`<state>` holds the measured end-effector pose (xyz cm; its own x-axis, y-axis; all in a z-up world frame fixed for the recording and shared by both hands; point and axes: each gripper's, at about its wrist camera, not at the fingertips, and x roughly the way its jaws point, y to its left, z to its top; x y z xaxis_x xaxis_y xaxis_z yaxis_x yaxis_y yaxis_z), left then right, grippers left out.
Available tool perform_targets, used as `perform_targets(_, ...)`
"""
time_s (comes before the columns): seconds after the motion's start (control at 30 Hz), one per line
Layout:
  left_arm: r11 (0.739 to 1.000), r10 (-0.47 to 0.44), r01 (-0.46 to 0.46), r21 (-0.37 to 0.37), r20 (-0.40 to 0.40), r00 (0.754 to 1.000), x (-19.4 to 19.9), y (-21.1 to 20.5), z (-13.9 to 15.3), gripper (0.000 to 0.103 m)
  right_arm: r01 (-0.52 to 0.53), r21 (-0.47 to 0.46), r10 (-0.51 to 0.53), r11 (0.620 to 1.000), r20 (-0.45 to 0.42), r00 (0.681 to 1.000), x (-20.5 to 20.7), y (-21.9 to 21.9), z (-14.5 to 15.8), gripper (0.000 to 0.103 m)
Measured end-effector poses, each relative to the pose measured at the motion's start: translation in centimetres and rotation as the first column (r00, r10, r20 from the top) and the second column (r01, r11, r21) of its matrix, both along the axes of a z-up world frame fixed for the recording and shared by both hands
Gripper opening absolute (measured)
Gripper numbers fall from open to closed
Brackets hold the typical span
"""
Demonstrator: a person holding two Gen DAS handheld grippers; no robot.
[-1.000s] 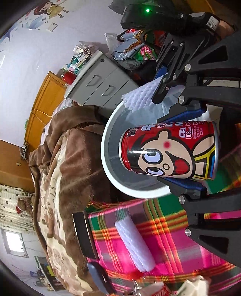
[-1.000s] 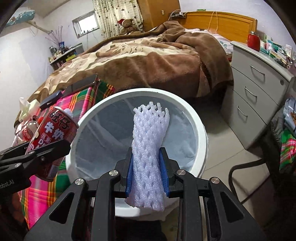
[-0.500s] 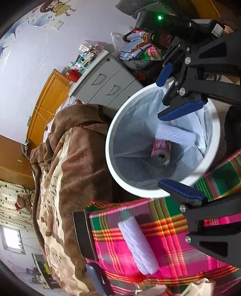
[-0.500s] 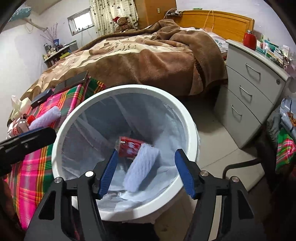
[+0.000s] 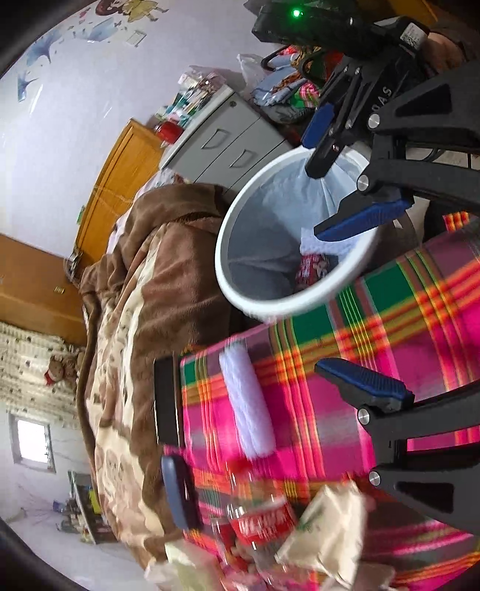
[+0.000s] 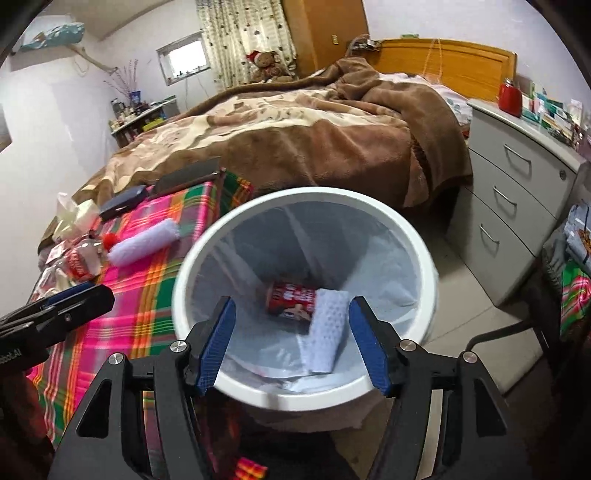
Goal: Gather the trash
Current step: 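Move both open tools back over the bed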
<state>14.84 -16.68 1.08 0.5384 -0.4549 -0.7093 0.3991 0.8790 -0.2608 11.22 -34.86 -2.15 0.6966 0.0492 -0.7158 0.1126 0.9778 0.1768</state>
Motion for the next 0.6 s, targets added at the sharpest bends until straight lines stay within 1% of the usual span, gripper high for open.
perform_targets(0.13,0.999,0.051,-0.051,-0.004,0.016,0.999,-1.0,2.8,0.4,0.065,-0.030,0.010,0.029,1.000,0.015,0.999,0.1,1.6,0.1,0.065)
perform_targets(0.27,0.994,0.107,-0.107,0.008,0.037,0.994,-1.9,5.7,0.5,0.065,-0.069,0.004,0.069,0.998,0.020,0.997,0.4,3.4,0.1,0.065)
perform_targets(0.4,0.987,0.162,-0.161,-0.007,0.046,0.986,-2.5,8.7,0.8,0.065,-0.098,0.000,0.098,0.995,0.033,0.995,0.4,4.9,0.1,0.065)
perform_targets(0.6,0.973,0.232,-0.232,-0.001,0.037,0.972,-2.8,11.9,0.3,0.065,-0.144,-0.006,0.144,0.990,0.030,0.989,1.0,6.9,-0.1,0.065)
